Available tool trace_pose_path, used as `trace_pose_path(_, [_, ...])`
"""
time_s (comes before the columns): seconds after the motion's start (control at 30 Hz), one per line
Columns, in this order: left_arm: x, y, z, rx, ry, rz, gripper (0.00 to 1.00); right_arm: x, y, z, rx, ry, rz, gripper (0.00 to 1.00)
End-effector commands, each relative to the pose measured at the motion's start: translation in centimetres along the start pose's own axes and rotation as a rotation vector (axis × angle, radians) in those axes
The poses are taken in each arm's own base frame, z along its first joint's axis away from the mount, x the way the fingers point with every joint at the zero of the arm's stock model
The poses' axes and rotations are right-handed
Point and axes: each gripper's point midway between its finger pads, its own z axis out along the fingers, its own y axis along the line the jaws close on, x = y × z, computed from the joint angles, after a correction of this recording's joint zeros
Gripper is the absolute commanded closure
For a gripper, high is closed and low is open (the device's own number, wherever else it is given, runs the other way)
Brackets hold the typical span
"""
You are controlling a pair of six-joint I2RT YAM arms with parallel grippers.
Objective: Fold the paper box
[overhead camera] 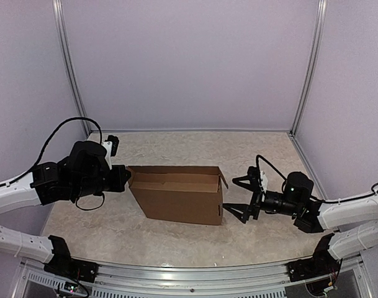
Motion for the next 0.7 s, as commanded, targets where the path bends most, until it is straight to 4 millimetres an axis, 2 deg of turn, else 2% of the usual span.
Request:
trace_pose_path(0.0, [3.7, 1.9, 0.4, -0.087, 0.143, 0.043, 1.00, -1.6, -1.5, -1.5, 0.100, 0.029, 0.147, 0.00])
trace_pose_path(0.07, [3.5, 1.9, 0.4, -0.092, 0.140, 0.042, 1.00, -2.3, -2.4, -1.9, 0.157, 0.076, 0.198, 0.00])
trace_pose_path(0.2, [3.2, 1.8, 0.6, -0.107, 0.133, 0.034, 1.00, -4.3, -1.3, -1.9, 0.086, 0.133, 0.205, 0.00])
trace_pose_path(0.37, [2.7, 1.6, 1.0, -0.123, 0.125, 0.017, 1.00, -6.4, -1.2, -1.6, 0.085, 0.129, 0.245, 0.02])
trace_pose_path(0.5, [2.7, 1.8, 1.3, -0.145, 0.128, 0.006, 1.00, -8.1, -0.6, -1.2, 0.091, 0.123, 0.228, 0.11])
trace_pose_path(0.67, [2.7, 1.7, 1.4, -0.153, 0.126, -0.022, 1.00, -9.6, 0.3, 0.3, 0.116, 0.162, 0.199, 0.27])
